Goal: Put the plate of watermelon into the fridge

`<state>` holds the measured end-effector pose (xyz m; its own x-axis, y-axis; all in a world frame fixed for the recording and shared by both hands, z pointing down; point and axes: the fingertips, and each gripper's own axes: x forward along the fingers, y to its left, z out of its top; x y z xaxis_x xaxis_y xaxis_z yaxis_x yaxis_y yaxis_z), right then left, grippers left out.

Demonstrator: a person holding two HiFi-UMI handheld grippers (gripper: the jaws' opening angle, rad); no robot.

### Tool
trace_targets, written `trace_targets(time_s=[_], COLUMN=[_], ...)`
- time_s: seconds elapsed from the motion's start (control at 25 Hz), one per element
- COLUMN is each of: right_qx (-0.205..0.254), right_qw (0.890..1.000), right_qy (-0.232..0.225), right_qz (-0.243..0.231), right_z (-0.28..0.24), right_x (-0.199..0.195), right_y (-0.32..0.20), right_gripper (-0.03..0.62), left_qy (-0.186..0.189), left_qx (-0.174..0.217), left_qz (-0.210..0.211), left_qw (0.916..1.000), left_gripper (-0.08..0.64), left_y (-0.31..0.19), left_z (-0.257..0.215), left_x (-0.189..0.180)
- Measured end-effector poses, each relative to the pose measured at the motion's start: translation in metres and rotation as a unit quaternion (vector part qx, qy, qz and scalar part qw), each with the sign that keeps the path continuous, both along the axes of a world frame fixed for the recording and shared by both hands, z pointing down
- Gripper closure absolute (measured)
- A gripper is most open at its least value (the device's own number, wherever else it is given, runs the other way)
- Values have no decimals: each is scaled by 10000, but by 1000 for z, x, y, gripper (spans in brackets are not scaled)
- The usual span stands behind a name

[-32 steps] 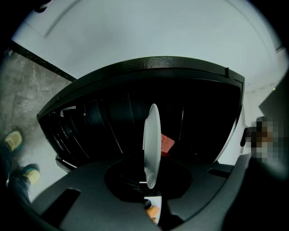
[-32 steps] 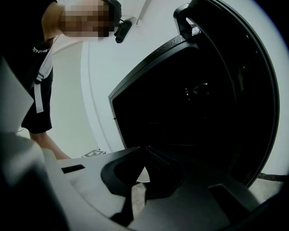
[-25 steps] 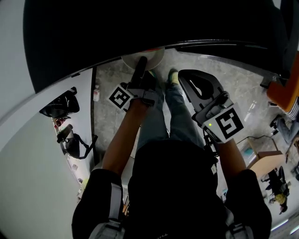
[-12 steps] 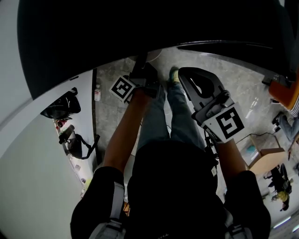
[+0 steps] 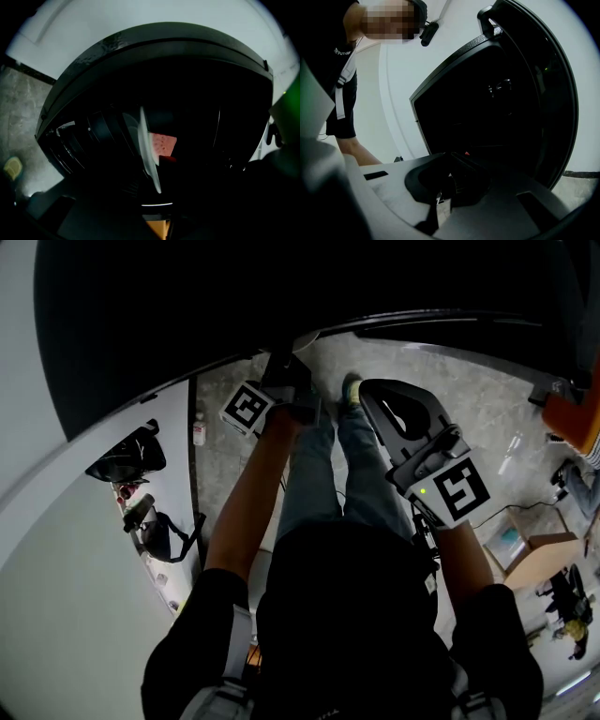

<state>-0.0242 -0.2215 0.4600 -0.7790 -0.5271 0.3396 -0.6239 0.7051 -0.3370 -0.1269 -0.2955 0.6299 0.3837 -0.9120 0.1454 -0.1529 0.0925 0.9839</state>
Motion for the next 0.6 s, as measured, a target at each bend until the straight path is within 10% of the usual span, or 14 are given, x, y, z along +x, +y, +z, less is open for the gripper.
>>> trace_targets(time_s=[0.32, 0.6], right_qx=[-72, 52], right_qw=[9999, 10000], right_qy=[-2, -2], right_qz=[-74, -64], right_z=[4, -2], right_x=[-3, -8], right_y=[5, -1], right_gripper=[583, 583], left_qy=[-1607, -3841], left_qx=[572, 691], left_qz=[1297, 2697], left_qw=[9768, 8803], left_gripper=[168, 107], left_y=[8, 29], left_z=[0, 20], left_x=[10, 25])
